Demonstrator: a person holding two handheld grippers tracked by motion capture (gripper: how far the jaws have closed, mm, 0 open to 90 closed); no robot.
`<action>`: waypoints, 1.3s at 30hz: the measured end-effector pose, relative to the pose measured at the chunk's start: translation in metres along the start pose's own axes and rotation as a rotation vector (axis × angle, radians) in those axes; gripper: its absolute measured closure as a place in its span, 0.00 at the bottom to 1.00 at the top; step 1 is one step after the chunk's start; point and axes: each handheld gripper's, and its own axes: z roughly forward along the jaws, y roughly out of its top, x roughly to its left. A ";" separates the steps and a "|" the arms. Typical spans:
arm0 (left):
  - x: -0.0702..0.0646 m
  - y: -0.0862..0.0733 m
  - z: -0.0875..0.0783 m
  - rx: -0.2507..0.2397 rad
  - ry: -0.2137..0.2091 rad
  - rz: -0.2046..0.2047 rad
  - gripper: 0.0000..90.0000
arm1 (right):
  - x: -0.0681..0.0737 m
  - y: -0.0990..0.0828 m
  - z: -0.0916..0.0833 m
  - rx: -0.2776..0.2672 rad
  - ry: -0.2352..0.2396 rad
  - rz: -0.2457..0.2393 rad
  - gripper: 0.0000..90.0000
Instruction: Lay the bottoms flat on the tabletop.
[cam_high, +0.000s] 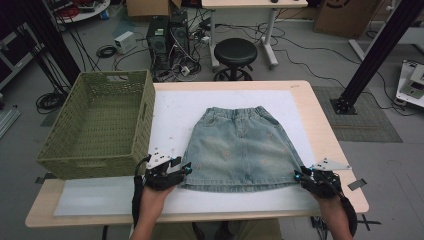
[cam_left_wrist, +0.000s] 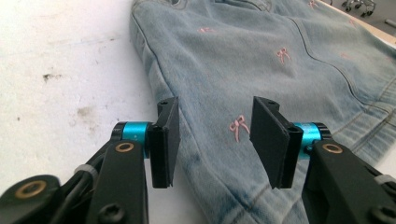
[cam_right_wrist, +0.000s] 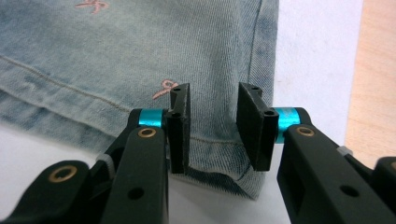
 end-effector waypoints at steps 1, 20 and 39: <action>0.000 0.001 0.000 -0.009 -0.003 -0.002 0.57 | -0.001 0.000 0.001 -0.001 0.008 0.008 0.76; -0.001 0.000 -0.012 -0.063 -0.024 0.026 0.55 | -0.004 0.004 -0.023 -0.111 0.061 0.037 0.84; 0.004 0.001 -0.006 -0.058 -0.029 0.001 0.49 | 0.090 0.059 0.041 -0.091 0.258 -0.040 0.59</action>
